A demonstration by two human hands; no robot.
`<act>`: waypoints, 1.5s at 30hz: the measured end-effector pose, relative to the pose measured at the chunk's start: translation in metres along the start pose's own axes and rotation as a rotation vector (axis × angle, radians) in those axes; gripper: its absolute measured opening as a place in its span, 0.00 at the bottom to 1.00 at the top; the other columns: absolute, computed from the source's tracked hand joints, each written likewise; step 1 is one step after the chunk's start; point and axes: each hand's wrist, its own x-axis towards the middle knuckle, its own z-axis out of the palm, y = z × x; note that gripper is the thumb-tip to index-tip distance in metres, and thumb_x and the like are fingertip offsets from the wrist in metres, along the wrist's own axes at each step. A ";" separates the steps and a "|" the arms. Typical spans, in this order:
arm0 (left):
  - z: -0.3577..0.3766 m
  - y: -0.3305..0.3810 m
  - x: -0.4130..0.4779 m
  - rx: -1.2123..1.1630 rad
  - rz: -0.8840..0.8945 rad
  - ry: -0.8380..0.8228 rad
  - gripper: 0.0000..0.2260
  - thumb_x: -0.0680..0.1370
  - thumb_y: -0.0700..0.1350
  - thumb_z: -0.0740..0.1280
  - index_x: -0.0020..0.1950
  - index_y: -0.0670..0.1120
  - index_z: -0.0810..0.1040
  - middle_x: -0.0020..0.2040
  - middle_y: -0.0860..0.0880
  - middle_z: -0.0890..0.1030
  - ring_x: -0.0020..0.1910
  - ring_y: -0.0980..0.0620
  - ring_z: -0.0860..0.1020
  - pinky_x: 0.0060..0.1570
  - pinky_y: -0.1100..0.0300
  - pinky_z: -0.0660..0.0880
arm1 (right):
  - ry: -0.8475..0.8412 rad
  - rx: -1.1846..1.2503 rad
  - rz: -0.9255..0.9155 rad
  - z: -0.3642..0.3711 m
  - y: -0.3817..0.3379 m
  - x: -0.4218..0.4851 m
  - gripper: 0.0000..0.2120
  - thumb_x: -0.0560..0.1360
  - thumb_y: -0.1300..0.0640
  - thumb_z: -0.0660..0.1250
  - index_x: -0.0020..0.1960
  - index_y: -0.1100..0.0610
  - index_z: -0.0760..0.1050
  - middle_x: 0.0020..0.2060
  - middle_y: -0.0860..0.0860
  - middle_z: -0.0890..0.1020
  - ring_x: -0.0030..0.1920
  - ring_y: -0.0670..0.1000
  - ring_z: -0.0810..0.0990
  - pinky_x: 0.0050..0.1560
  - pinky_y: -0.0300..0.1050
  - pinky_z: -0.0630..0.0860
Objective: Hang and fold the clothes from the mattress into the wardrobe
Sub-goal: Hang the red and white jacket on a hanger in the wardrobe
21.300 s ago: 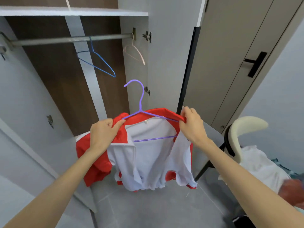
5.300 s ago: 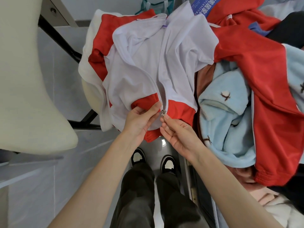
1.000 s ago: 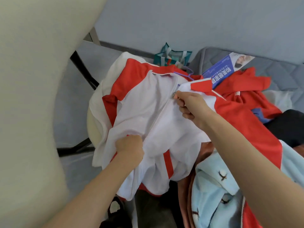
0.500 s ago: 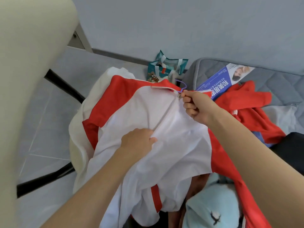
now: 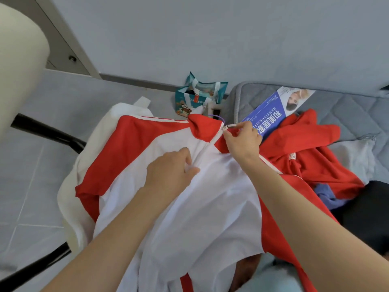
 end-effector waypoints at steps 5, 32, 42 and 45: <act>0.016 -0.009 0.012 -0.088 -0.041 -0.023 0.06 0.76 0.52 0.68 0.45 0.51 0.74 0.36 0.56 0.75 0.39 0.51 0.74 0.35 0.62 0.65 | -0.134 -0.203 0.074 0.007 0.024 0.006 0.21 0.80 0.50 0.57 0.68 0.59 0.63 0.66 0.61 0.71 0.66 0.63 0.67 0.64 0.53 0.62; -0.131 0.033 -0.157 0.007 0.341 0.596 0.14 0.77 0.58 0.59 0.52 0.55 0.81 0.64 0.50 0.72 0.67 0.49 0.64 0.68 0.38 0.56 | 0.099 0.291 -0.459 -0.138 -0.032 -0.238 0.18 0.69 0.45 0.73 0.31 0.49 0.67 0.24 0.42 0.71 0.28 0.44 0.68 0.30 0.36 0.61; -0.146 -0.001 -0.329 -0.188 0.489 0.458 0.13 0.82 0.45 0.59 0.39 0.59 0.68 0.31 0.64 0.72 0.39 0.66 0.74 0.68 0.46 0.59 | -0.025 0.207 -0.674 -0.165 -0.021 -0.408 0.21 0.71 0.44 0.71 0.53 0.50 0.63 0.37 0.47 0.76 0.34 0.45 0.73 0.38 0.44 0.73; -0.151 -0.001 -0.368 -0.191 0.488 0.446 0.11 0.82 0.46 0.58 0.41 0.55 0.73 0.32 0.64 0.73 0.40 0.67 0.74 0.72 0.51 0.53 | -0.077 0.119 -0.774 -0.175 -0.020 -0.448 0.12 0.76 0.47 0.65 0.55 0.51 0.67 0.43 0.47 0.79 0.41 0.45 0.76 0.46 0.50 0.74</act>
